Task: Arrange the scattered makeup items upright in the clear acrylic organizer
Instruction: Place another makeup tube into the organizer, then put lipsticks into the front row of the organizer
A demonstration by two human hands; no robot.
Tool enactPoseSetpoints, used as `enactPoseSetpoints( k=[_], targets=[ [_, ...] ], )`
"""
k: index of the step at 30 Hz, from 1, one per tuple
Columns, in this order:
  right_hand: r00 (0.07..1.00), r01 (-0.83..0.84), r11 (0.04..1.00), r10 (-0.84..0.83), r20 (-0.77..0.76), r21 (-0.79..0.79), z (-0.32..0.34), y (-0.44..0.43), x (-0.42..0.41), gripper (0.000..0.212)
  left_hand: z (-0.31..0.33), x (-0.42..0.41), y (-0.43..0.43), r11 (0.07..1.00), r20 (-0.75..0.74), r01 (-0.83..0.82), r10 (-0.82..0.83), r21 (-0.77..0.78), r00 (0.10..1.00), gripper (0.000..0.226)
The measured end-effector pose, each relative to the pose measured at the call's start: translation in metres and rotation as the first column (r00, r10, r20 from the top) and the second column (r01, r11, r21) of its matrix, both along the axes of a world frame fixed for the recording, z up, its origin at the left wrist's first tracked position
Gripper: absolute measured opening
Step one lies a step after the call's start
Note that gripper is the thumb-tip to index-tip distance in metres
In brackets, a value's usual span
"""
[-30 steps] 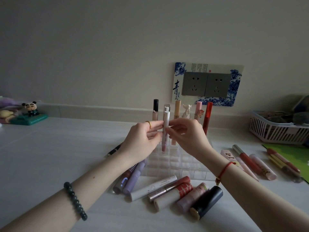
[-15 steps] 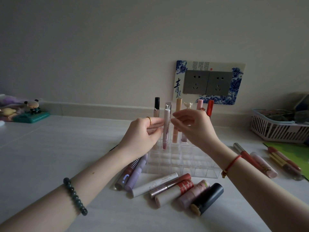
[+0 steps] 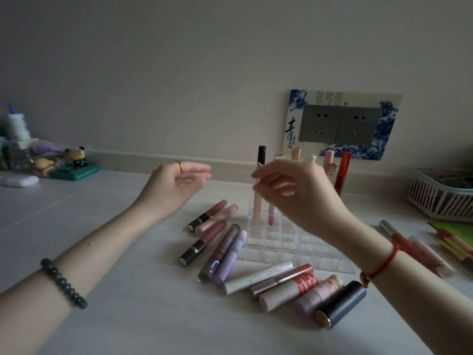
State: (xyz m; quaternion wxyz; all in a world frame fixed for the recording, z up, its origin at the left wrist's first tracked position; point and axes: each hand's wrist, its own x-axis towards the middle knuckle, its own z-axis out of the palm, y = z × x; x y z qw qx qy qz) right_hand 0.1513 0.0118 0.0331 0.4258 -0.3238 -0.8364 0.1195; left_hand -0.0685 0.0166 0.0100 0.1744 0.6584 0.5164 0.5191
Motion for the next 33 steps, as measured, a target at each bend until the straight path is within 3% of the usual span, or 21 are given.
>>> enactPoseSetpoints(
  k=[4,8,15,21,24,26,27,30,33],
  targets=[
    [0.977,-0.073,0.997,0.065,0.205,0.028,-0.017,-0.003,-0.022,0.021,-0.031,-0.021,0.006,0.989,-0.187,-0.122,0.105,-0.082,0.977,0.025],
    [0.907,-0.167,0.986,0.155,0.391,-0.004,-0.033,-0.001,-0.049,0.021,-0.054,-0.024,0.008,0.975,-0.224,-0.157,0.119,-0.160,0.967,0.032],
    [0.680,-0.161,0.986,0.137,0.720,-0.035,-0.047,0.002,-0.093,0.036,-0.063,-0.028,0.009,0.966,-0.307,-0.087,0.009,-0.244,0.952,0.033],
    [0.576,-0.271,0.960,0.105,0.811,0.067,-0.044,0.001,-0.096,0.032,-0.065,-0.029,0.005,0.980,-0.349,-0.061,-0.009,-0.188,0.937,0.028],
    [0.621,-0.315,0.944,0.131,0.773,0.093,-0.046,0.001,-0.095,0.032,-0.062,-0.028,0.001,0.983,-0.357,-0.043,-0.025,-0.181,0.934,0.026],
    [0.711,-0.315,0.946,0.180,0.679,0.080,-0.045,0.001,-0.088,0.034,-0.061,-0.027,0.000,0.984,-0.371,-0.023,-0.044,-0.176,0.928,0.020],
    [0.773,-0.307,0.949,0.209,0.599,0.065,-0.042,0.000,-0.084,0.032,-0.061,-0.026,0.001,0.985,-0.377,-0.029,-0.038,-0.171,0.925,0.011],
    [0.919,-0.290,0.957,0.274,0.284,0.014,-0.021,-0.006,-0.064,0.022,-0.066,-0.027,0.004,0.984,-0.340,-0.095,0.038,-0.153,0.940,0.010],
    [0.979,-0.205,0.979,0.205,-0.006,-0.022,0.008,-0.008,-0.035,0.022,-0.072,-0.027,0.007,0.985,-0.334,-0.116,0.068,-0.124,0.940,0.027]
  ],
)
